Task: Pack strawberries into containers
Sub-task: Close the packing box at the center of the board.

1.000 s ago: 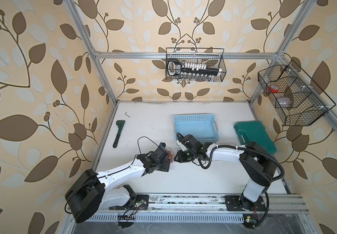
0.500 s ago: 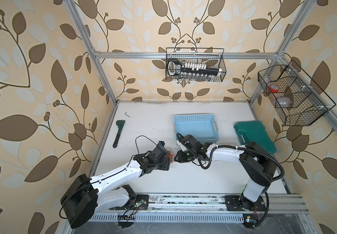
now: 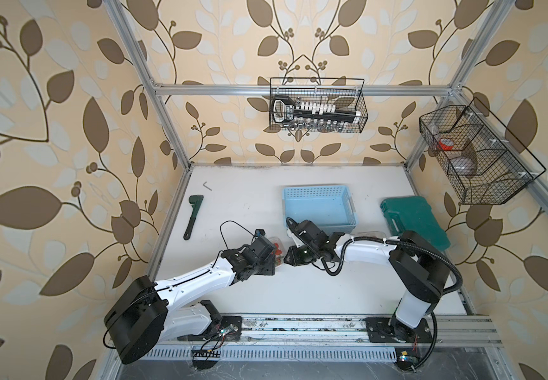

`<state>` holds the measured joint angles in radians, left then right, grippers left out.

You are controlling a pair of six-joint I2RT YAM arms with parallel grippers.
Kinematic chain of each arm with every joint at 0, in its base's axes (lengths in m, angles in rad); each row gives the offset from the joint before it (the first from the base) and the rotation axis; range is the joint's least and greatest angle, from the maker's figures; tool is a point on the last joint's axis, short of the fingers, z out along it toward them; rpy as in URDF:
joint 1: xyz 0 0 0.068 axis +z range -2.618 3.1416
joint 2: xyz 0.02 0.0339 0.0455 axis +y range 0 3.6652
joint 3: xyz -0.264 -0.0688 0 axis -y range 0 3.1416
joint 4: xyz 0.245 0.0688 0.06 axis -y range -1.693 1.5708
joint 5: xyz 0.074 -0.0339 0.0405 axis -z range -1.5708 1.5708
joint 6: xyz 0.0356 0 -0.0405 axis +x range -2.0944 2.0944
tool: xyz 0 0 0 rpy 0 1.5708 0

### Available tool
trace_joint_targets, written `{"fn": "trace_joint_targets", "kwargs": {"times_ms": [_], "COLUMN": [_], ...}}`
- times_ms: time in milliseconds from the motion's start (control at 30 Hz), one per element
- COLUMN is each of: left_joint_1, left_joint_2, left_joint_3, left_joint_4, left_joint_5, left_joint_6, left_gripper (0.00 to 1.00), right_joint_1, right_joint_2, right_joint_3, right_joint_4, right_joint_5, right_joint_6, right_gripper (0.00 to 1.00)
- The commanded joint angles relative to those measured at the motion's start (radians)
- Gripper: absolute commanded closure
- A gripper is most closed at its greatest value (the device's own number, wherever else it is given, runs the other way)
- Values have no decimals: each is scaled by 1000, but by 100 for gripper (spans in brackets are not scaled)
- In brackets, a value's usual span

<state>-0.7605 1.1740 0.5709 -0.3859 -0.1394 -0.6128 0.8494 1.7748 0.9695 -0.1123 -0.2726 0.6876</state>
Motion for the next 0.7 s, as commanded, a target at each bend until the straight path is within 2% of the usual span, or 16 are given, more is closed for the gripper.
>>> {"fn": "trace_joint_targets", "kwargs": {"times_ms": [0, 167, 333, 500, 567, 600, 633, 667], "left_joint_1": [-1, 3, 27, 98, 144, 177, 220, 261], "left_joint_2": [6, -46, -84, -160, -207, -222, -230, -231], "left_joint_3": [-12, -3, 40, 64, 76, 80, 76, 76], "left_joint_4": [23, 23, 2, 2, 0, 7, 25, 40], "left_joint_5": [-19, -27, -33, -77, -140, -183, -226, -259], "left_joint_6": [-25, -16, 19, 59, 95, 112, 132, 139], "left_gripper": [29, 29, 28, 24, 16, 11, 7, 3], "right_joint_1": [4, 4, 4, -53, -130, -175, -222, -260], "right_joint_2": [-2, -67, -124, -267, -357, -406, -461, -502], "right_joint_3": [19, 43, 71, 18, -22, -45, -63, -78], "right_joint_4": [-66, -105, -145, -151, -170, -181, -194, -204], "right_joint_5": [42, 61, 86, 190, 275, 339, 417, 479], "right_joint_6": [-13, -21, -38, -70, -95, -112, -130, -144], "right_gripper": [70, 64, 62, 59, 47, 38, 25, 7]}}
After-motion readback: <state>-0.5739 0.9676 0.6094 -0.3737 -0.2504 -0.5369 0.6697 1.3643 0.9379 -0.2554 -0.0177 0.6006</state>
